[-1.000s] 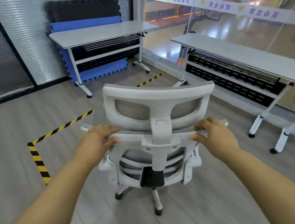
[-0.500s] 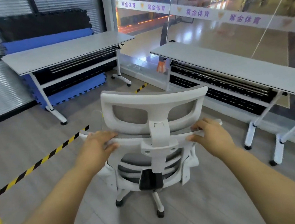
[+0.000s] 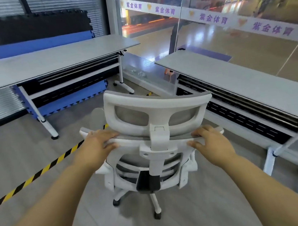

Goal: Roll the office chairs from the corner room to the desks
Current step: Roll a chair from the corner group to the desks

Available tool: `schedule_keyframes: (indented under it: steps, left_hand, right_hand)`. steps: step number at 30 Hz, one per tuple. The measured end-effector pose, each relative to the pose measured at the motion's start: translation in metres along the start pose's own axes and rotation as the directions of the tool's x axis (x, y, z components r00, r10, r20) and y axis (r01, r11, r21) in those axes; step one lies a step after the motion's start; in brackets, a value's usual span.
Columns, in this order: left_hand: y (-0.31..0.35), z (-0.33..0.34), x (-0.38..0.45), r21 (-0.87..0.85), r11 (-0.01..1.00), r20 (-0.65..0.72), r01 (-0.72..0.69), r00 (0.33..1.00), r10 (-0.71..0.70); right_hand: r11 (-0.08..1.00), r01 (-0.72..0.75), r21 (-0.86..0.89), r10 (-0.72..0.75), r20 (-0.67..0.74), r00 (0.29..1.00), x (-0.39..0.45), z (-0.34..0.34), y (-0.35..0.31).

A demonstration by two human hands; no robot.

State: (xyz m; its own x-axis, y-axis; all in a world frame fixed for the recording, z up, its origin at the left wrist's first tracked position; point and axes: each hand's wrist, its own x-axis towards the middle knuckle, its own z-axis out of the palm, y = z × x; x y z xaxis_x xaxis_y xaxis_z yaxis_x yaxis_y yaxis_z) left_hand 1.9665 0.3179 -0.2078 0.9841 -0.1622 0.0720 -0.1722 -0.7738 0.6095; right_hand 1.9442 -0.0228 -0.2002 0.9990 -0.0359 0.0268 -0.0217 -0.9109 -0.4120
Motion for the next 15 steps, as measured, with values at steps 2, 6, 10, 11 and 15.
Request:
schedule_keyframes:
  steps: [2, 6, 10, 11, 15]
  left_hand:
    - [0.004, 0.002, 0.031, -0.018, 1.000, 0.010, -0.019, 1.000, 0.019]
    - [0.010, 0.004, 0.097, -0.042, 0.999, 0.025, -0.030, 0.999, 0.031]
    - [0.010, 0.013, 0.167, -0.006, 0.999, 0.021, -0.040, 0.999, 0.040]
    - [0.012, 0.016, 0.183, -0.001, 0.999, 0.016, -0.052, 0.999, 0.052]
    - [0.021, 0.021, 0.249, 0.021, 0.995, 0.051, -0.101, 0.994, 0.100]
  right_hand:
    - [1.000, -0.006, -0.001, 0.006, -0.001, 1.000, 0.030, -0.001, 0.008]
    - [1.000, -0.004, 0.024, 0.005, -0.042, 0.999, 0.092, -0.002, 0.021]
    - [0.998, -0.030, 0.050, 0.033, -0.057, 0.998, 0.150, -0.003, 0.038]
    - [0.998, -0.036, 0.050, 0.039, -0.057, 0.998, 0.165, -0.004, 0.041]
    - [0.995, -0.075, 0.064, 0.079, -0.047, 0.996, 0.223, -0.010, 0.052]
